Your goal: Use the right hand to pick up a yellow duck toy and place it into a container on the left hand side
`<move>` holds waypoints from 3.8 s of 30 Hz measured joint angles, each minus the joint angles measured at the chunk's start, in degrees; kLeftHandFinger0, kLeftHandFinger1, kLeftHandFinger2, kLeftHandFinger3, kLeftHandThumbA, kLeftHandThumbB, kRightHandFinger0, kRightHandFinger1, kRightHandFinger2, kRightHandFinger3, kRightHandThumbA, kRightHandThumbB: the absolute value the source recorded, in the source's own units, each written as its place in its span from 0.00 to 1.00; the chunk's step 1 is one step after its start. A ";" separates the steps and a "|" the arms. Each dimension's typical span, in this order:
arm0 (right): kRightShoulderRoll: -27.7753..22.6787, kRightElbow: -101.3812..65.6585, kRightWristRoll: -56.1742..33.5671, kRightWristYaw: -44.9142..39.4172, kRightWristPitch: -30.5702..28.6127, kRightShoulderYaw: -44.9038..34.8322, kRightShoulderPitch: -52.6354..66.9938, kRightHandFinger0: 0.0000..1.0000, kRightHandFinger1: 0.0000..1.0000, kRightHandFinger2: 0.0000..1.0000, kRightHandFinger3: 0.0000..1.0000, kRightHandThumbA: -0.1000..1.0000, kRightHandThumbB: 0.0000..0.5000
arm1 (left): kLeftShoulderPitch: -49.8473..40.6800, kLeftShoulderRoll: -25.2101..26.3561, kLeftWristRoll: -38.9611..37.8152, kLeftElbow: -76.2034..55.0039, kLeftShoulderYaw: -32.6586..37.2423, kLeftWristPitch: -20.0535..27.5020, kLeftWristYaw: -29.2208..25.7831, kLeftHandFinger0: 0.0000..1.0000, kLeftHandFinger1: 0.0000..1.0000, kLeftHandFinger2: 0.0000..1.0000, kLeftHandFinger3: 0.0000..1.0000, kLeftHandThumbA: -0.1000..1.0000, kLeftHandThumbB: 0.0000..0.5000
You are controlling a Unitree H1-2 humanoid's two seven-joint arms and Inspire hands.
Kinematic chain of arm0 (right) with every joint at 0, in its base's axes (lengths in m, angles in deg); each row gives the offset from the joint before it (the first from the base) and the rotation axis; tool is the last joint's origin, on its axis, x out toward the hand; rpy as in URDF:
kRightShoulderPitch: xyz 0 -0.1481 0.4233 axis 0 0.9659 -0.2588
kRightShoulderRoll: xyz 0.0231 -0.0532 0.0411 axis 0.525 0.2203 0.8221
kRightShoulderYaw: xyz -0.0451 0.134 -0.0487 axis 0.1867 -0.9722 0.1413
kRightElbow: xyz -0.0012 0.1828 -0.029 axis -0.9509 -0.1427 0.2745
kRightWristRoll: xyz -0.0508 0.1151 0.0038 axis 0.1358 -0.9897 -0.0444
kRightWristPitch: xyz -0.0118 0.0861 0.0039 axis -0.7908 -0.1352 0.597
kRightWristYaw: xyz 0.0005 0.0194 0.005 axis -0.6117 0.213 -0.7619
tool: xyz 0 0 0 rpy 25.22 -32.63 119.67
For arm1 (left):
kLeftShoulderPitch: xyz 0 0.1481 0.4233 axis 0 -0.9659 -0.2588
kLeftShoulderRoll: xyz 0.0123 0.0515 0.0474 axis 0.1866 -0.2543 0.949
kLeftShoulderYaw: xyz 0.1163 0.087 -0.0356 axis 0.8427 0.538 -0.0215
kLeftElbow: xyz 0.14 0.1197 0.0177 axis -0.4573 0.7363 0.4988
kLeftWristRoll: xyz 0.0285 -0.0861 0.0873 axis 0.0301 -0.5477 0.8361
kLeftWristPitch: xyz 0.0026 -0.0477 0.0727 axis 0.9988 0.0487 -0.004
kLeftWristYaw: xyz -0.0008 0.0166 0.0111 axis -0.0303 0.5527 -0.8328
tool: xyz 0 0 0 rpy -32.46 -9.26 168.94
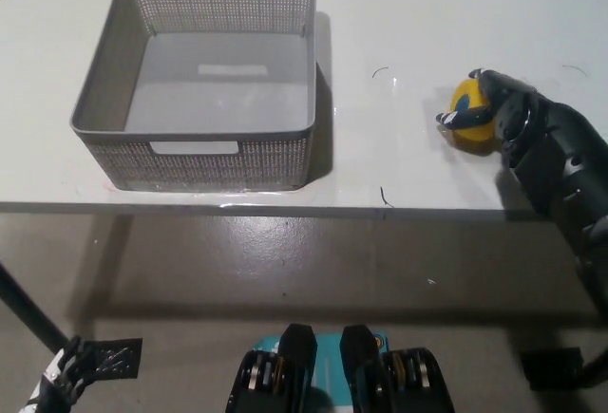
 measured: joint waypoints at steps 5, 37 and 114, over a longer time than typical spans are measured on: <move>1.68 0.49 0.02 -0.11 -0.01 1.28 -0.51 1.00 1.00 1.00 1.00 0.68 1.00 | -0.46 -0.13 -0.88 -0.37 -1.44 0.00 -0.02 1.00 1.00 1.00 1.00 1.00 0.23; 6.44 2.66 -4.79 23.65 -10.27 -1.57 2.48 0.00 0.09 0.31 0.33 0.00 0.47 | -0.80 -0.22 -8.25 -1.75 -5.65 -0.20 -0.01 1.00 1.00 1.00 1.00 1.00 0.26; 21.80 -26.77 -18.68 17.76 -21.76 -15.02 1.61 1.00 1.00 1.00 1.00 1.00 0.91 | -0.34 -0.44 -8.17 -0.80 -1.66 -0.77 0.15 1.00 1.00 1.00 1.00 1.00 0.16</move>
